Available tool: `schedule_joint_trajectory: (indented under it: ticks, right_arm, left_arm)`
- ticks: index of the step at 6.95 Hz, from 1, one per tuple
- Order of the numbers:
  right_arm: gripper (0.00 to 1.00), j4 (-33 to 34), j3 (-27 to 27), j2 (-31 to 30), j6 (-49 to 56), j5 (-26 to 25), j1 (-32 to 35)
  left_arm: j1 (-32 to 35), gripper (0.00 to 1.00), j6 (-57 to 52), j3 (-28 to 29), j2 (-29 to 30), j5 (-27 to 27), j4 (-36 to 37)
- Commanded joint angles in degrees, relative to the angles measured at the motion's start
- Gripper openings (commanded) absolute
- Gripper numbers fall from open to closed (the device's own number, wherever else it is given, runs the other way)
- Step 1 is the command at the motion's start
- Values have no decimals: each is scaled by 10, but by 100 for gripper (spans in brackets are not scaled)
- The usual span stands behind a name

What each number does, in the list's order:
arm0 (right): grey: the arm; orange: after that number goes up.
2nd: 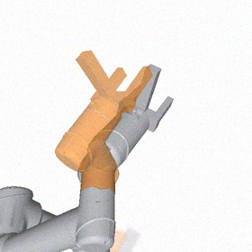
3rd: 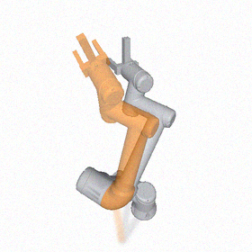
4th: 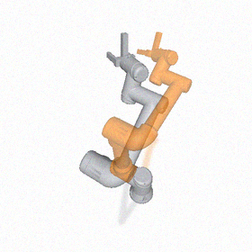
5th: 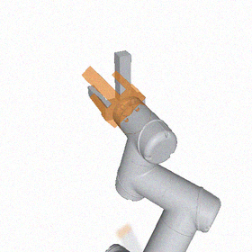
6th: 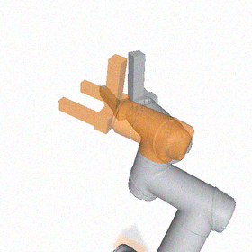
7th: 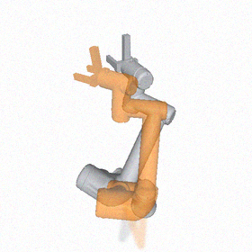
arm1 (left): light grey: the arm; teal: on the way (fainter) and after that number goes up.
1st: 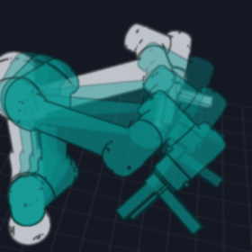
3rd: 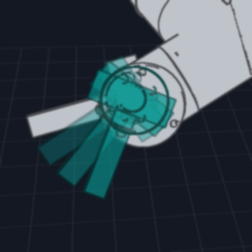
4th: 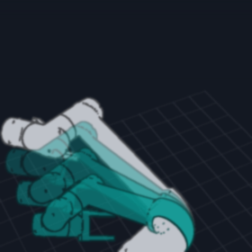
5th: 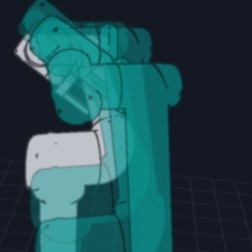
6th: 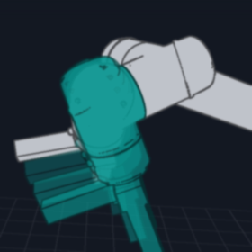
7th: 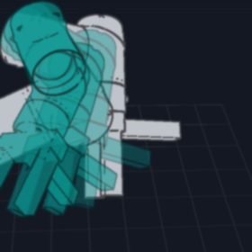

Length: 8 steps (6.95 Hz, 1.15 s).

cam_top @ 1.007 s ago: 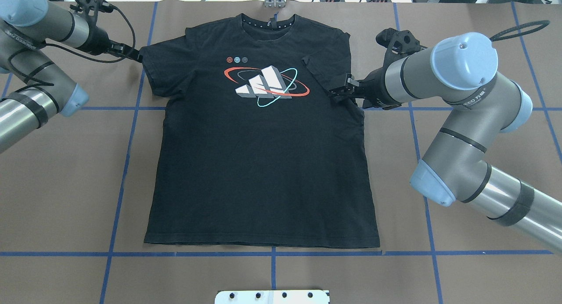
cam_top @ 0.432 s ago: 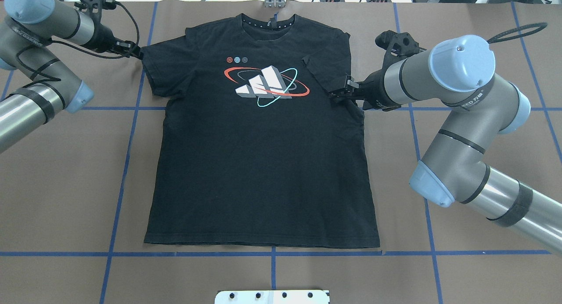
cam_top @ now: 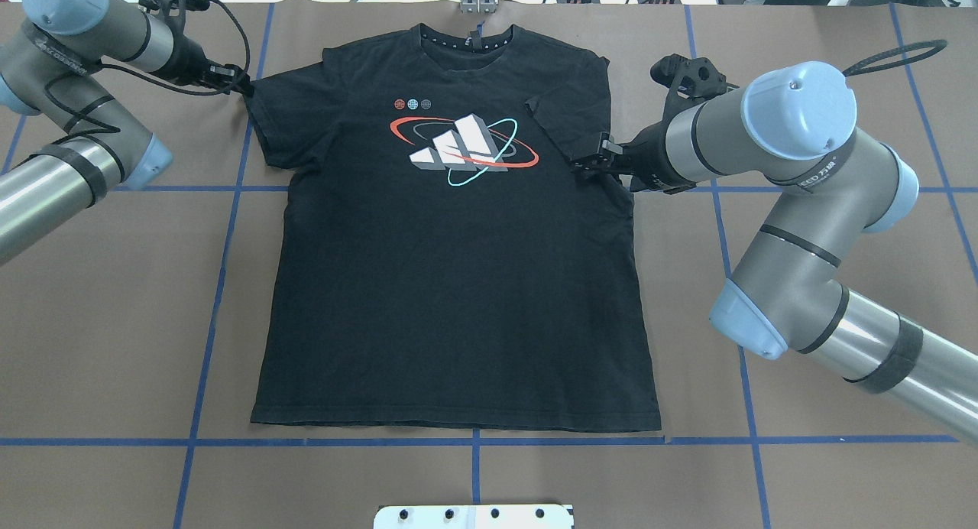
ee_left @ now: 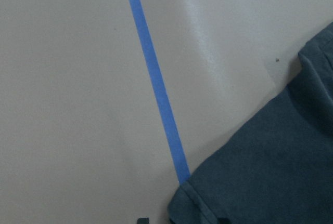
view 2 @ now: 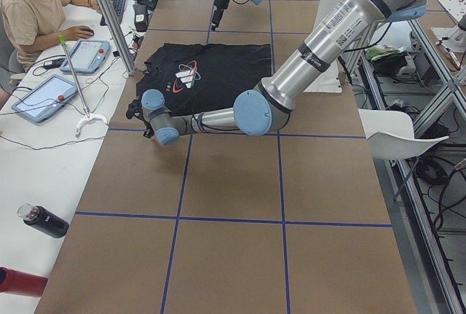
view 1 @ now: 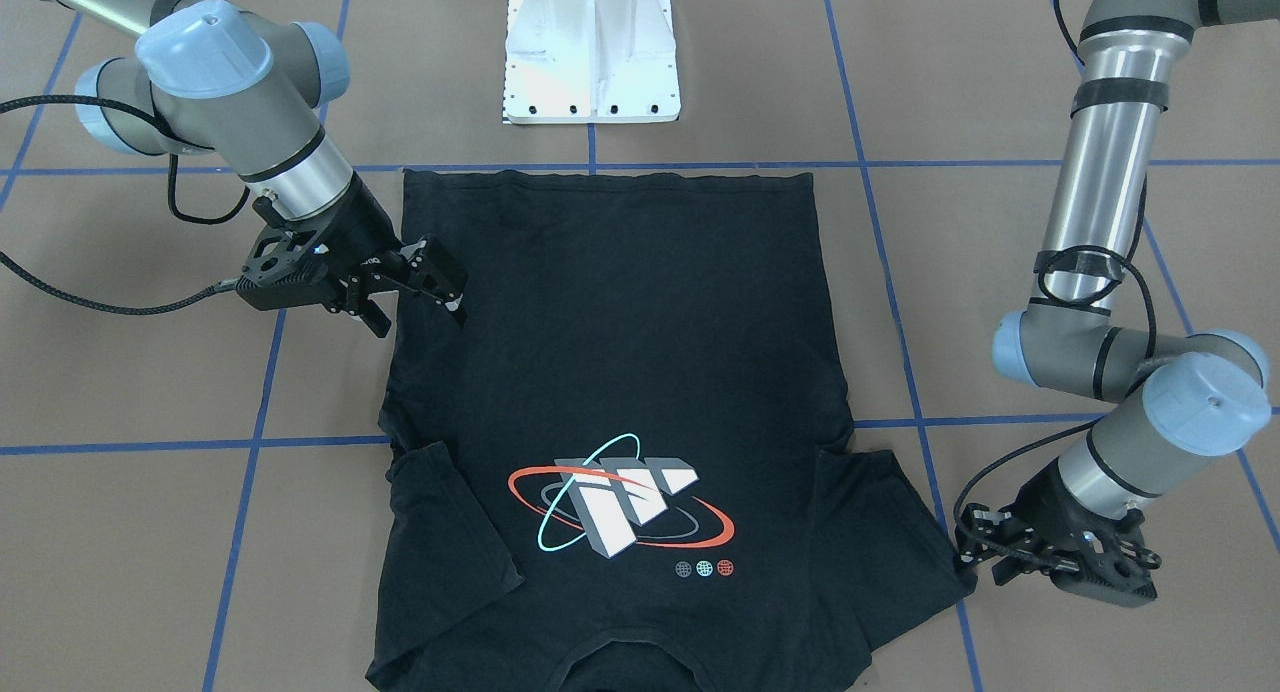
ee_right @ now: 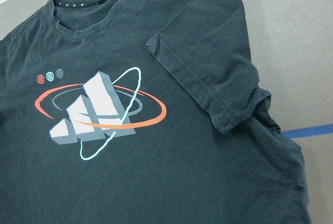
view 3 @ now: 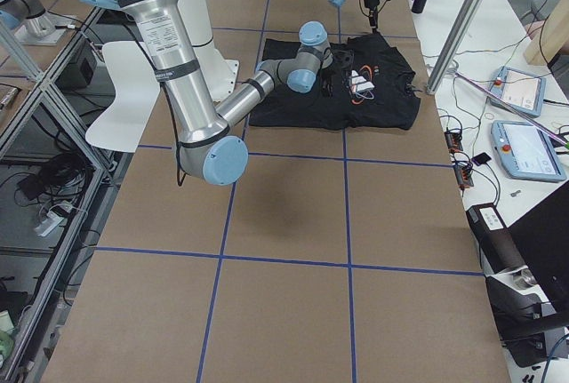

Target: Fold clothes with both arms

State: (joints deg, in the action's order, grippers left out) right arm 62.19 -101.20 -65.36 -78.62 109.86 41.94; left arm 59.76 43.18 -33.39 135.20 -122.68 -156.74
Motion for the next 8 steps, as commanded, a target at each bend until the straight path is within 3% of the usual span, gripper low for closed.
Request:
schedule_joint_trajectory:
  ticks: [1,5,6,7,8]
  right_arm:
    - [100,-1,4,1,1,0,-1]
    - [100,-1,3,1,1,0,0]
    - [100,-1,3,0,0,-1,-1]
    - [100,-1,3,1,0,-1,0]
    - [100,0,4,0,2,-1,0]
  left_arm:
    - [-2,53,2,16,9,10,-3]
    - [-10,46,18,20,12,12,-14]
    - [-11,32,20,20,13,19,-15]
    - [-12,0,21,20,12,22,-16]
    - [-11,0,22,19,14,22,-17]
